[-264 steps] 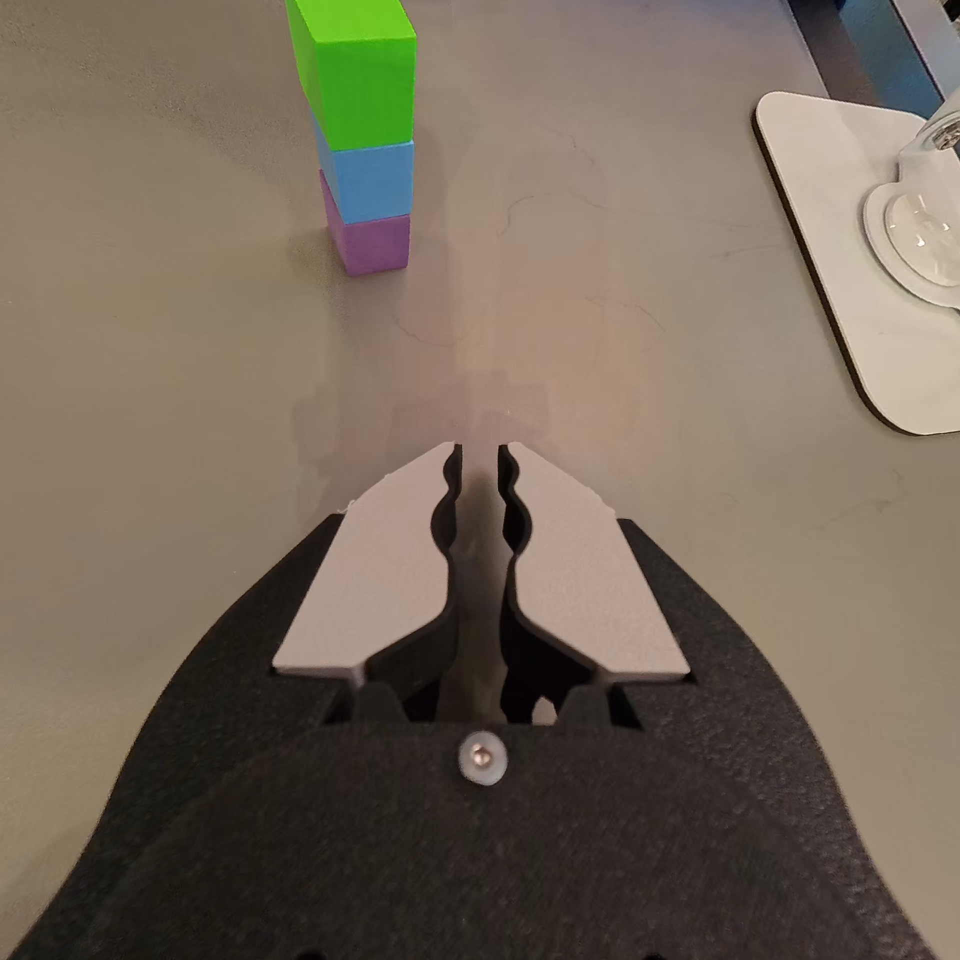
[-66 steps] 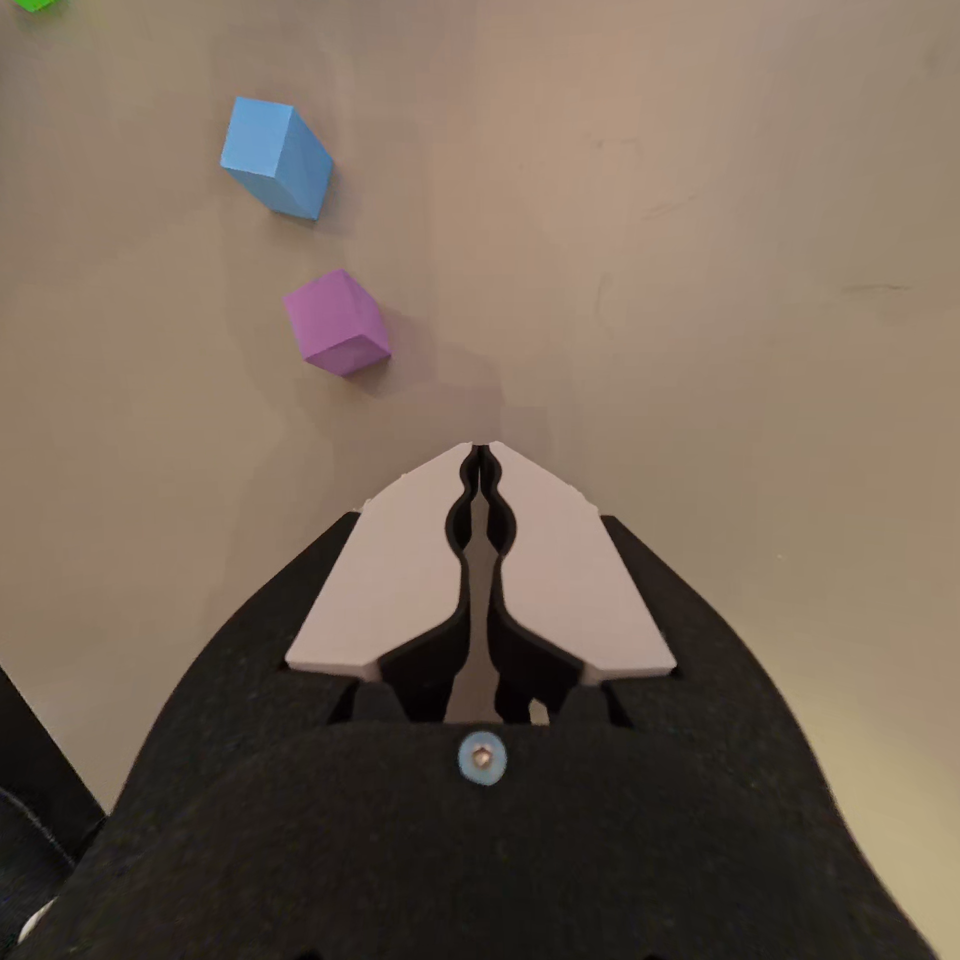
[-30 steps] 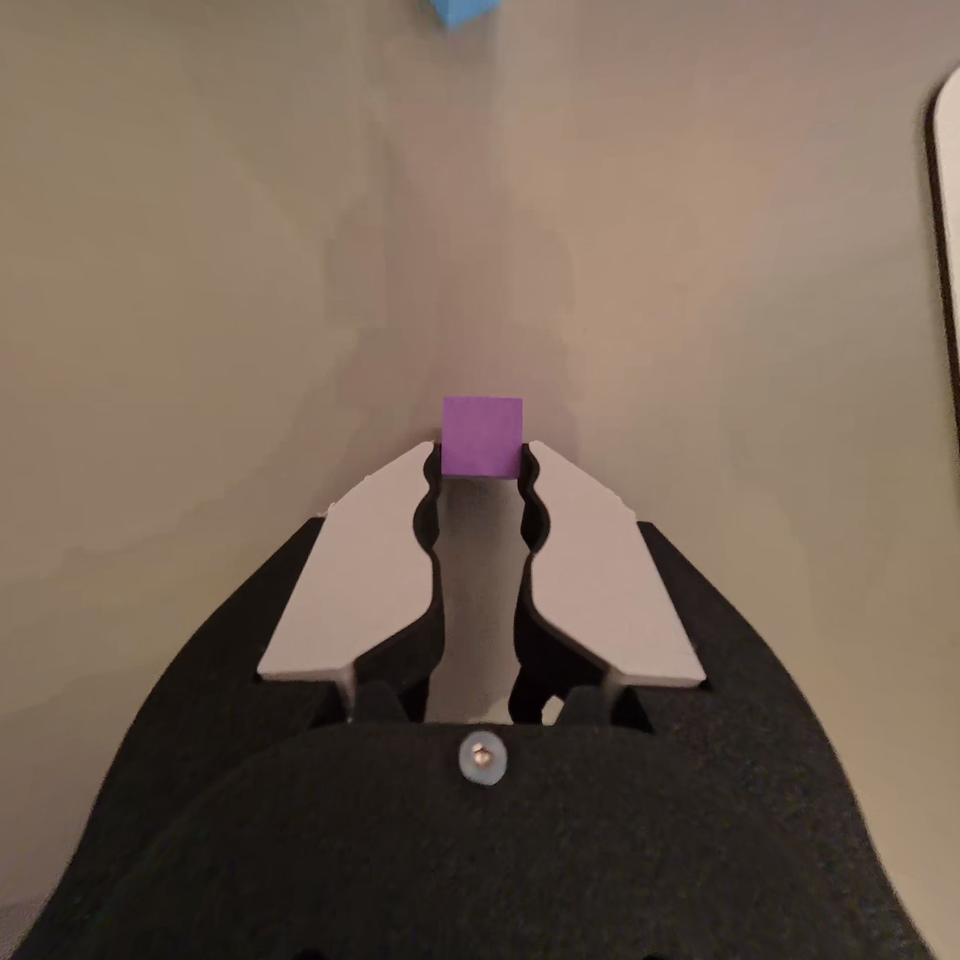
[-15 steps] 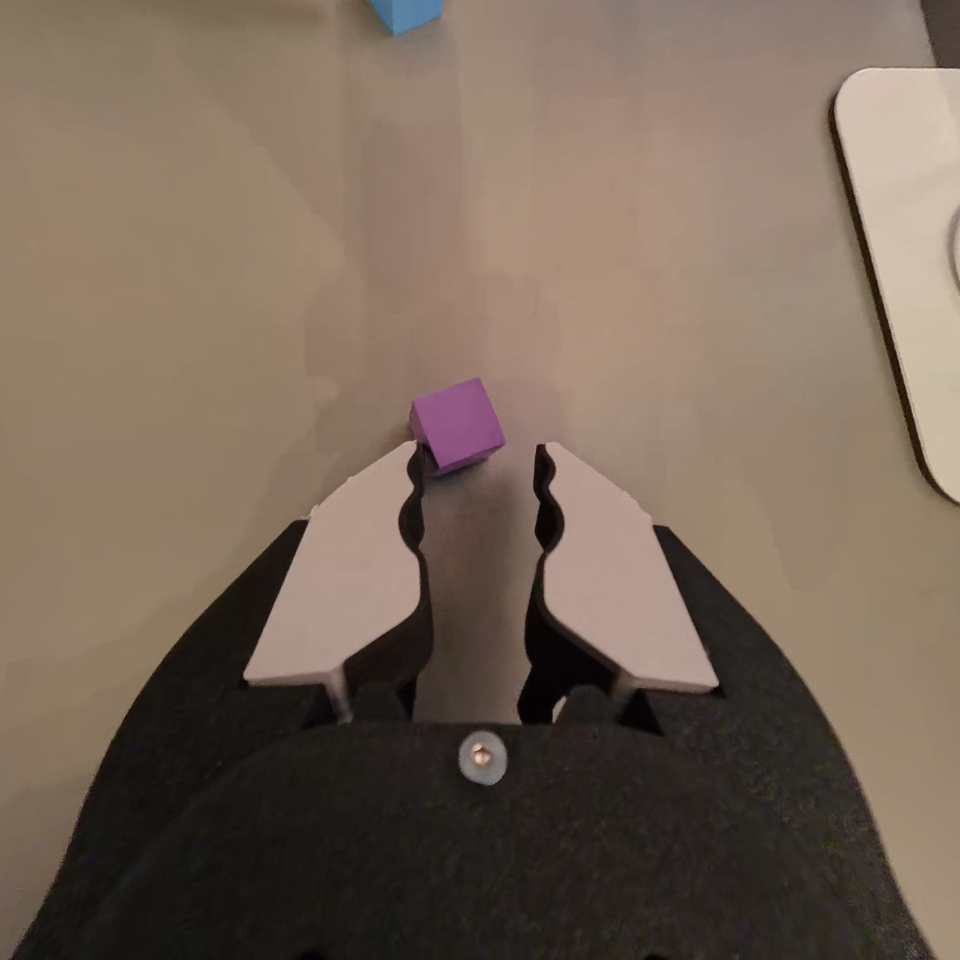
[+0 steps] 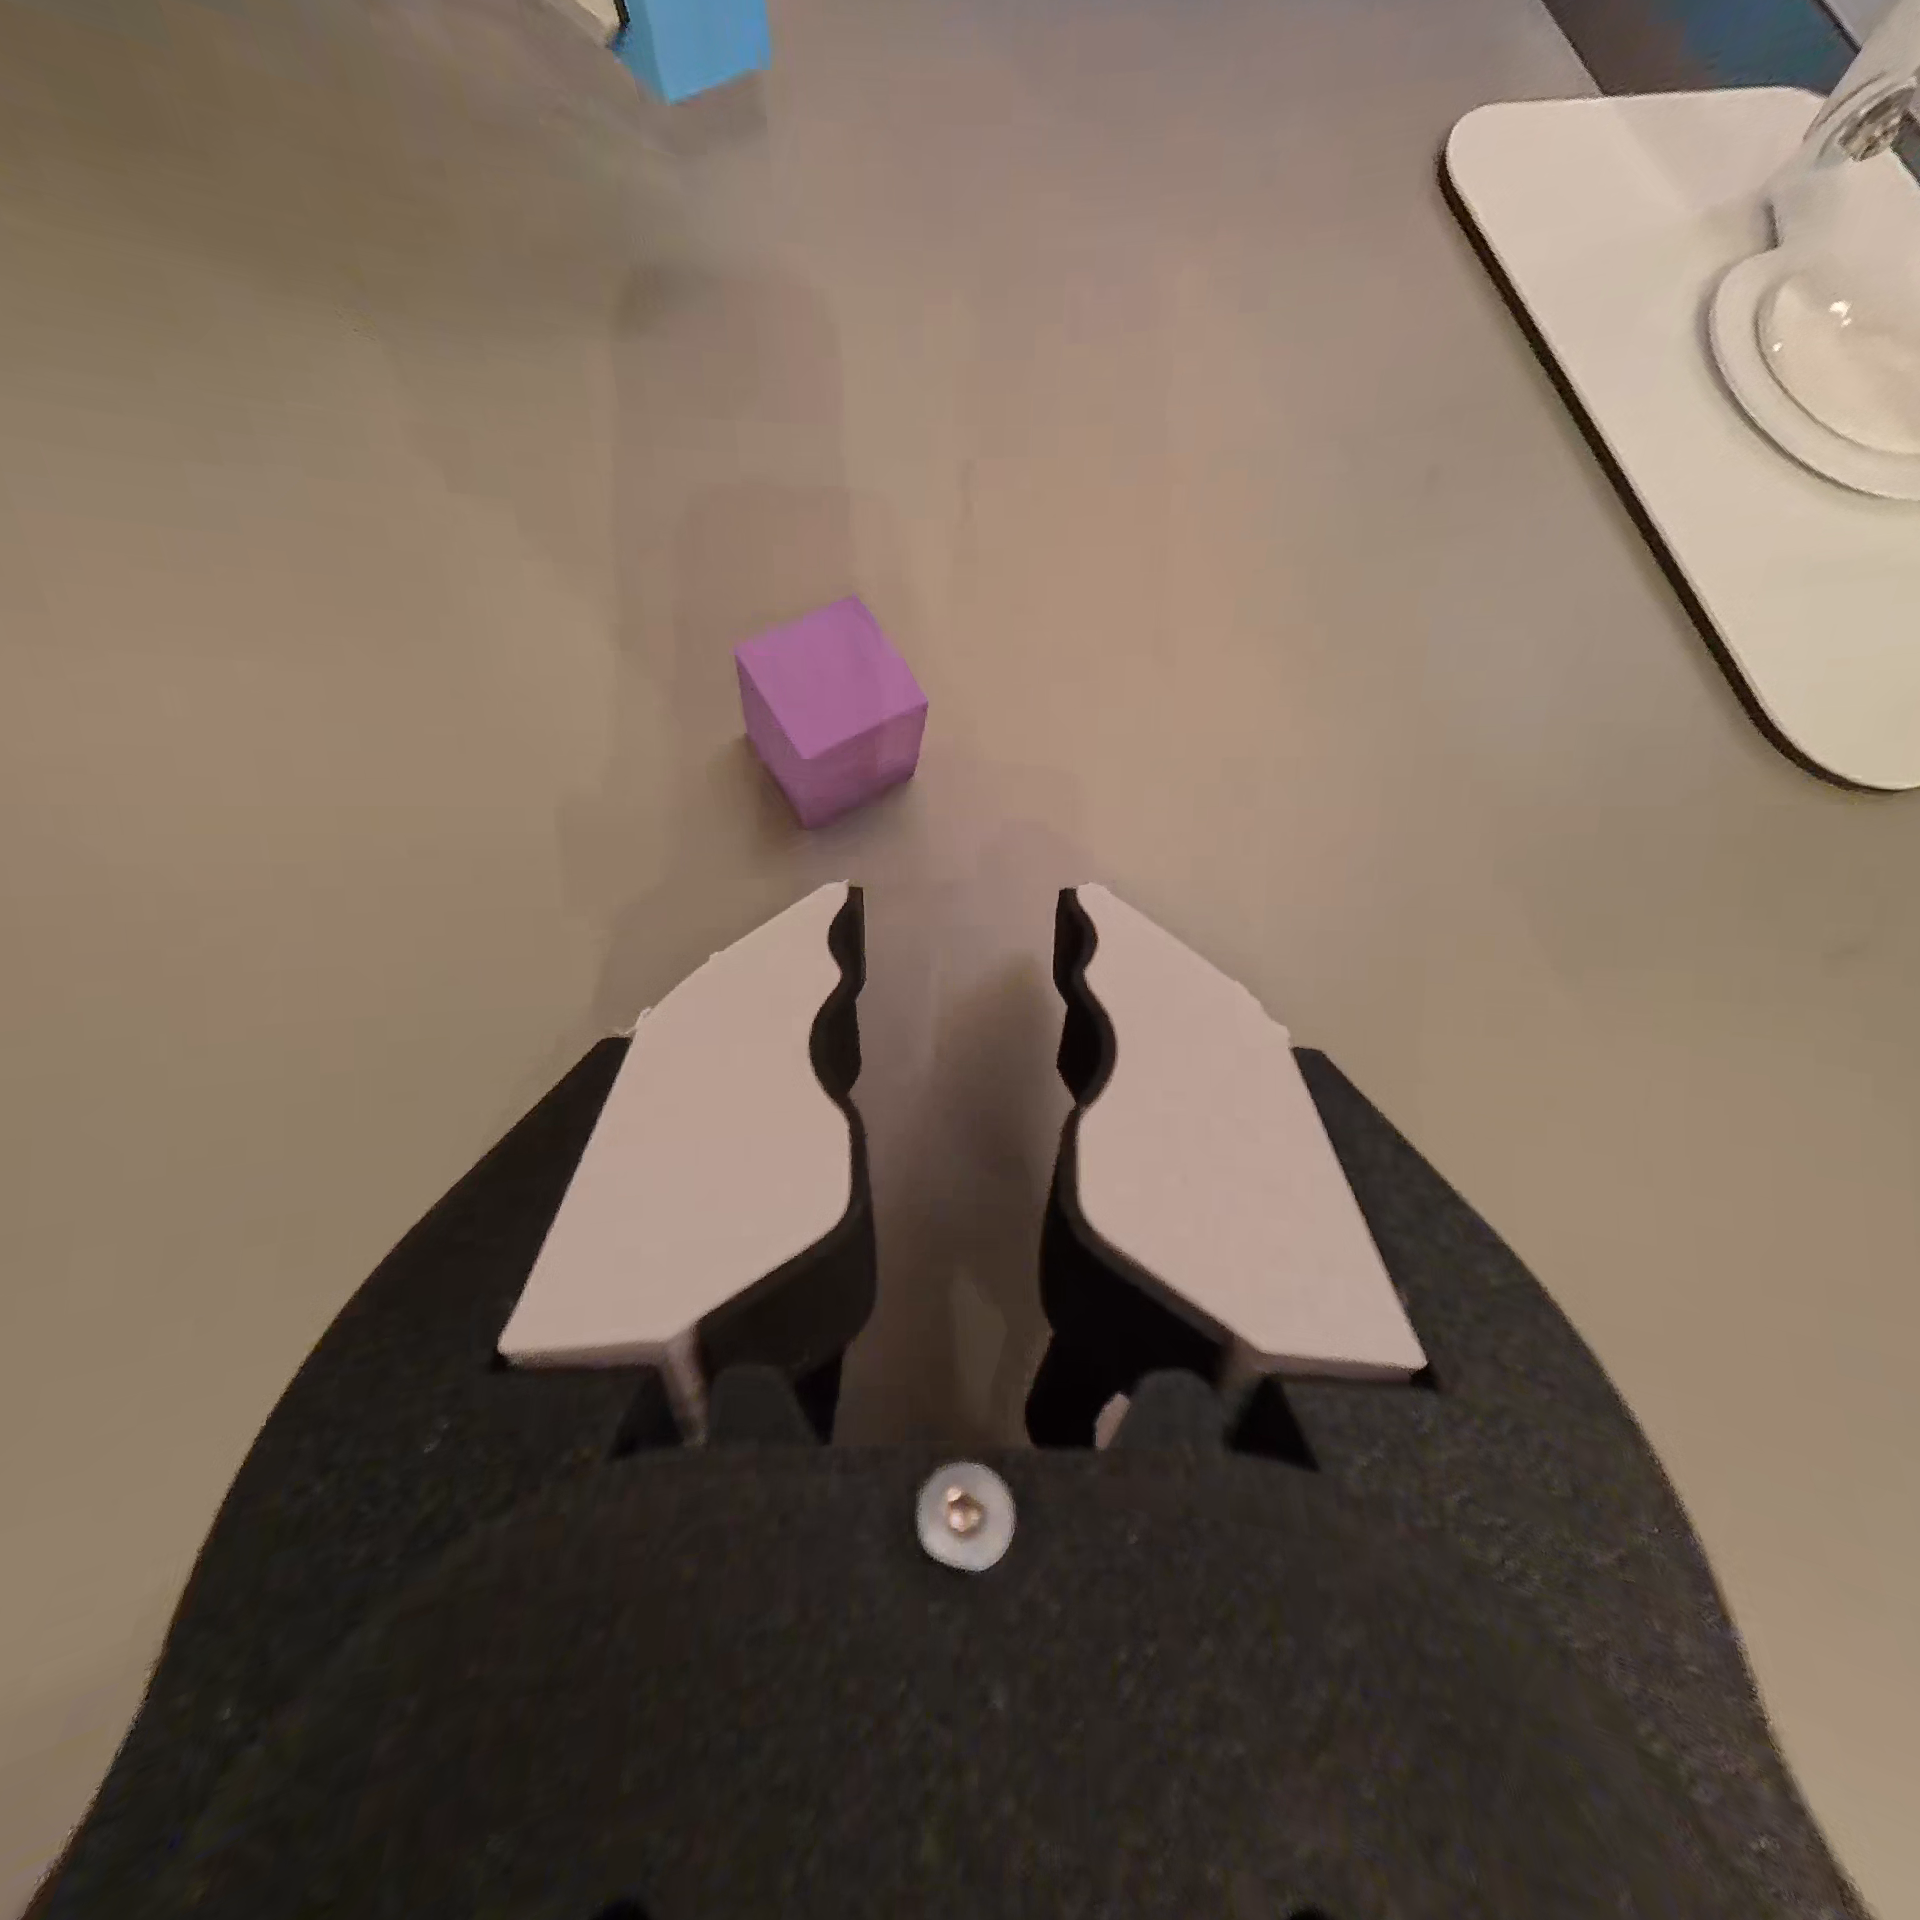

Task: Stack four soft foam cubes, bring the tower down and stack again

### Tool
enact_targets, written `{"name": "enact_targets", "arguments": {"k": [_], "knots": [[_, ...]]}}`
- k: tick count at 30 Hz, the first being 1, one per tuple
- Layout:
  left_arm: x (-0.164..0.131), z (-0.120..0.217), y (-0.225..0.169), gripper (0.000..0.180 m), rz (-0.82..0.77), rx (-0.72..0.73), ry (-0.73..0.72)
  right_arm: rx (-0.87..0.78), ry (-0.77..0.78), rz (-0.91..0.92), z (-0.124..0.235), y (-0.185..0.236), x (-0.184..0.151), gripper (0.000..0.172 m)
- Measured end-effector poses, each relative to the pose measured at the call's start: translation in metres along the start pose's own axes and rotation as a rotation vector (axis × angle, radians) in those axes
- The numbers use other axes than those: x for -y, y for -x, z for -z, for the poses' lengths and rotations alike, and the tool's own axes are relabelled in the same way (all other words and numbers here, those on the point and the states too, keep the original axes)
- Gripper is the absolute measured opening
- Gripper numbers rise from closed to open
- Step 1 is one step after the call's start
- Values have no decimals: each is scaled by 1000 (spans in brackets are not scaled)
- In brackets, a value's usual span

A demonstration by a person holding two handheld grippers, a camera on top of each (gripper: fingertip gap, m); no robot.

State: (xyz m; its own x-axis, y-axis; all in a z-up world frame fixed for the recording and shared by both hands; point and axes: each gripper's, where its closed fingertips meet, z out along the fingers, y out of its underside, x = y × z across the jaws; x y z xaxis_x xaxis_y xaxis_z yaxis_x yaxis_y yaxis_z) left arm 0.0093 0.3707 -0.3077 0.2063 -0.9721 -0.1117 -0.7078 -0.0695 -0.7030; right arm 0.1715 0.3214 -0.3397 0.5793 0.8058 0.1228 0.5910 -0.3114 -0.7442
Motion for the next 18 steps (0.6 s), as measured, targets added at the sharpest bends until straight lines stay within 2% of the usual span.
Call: {"name": "enact_targets", "arguments": {"k": [7,13,18], "knots": [[61,-34,-43,29,-93,-94,-29,16,-17,40,2,6,2,33],[73,-64,-62,29,-145,-126,11,38,3,54,0,10,-1,33],[78,-72,-68,29,-122,-139,9,54,-24,48,3,11,2,33]]}}
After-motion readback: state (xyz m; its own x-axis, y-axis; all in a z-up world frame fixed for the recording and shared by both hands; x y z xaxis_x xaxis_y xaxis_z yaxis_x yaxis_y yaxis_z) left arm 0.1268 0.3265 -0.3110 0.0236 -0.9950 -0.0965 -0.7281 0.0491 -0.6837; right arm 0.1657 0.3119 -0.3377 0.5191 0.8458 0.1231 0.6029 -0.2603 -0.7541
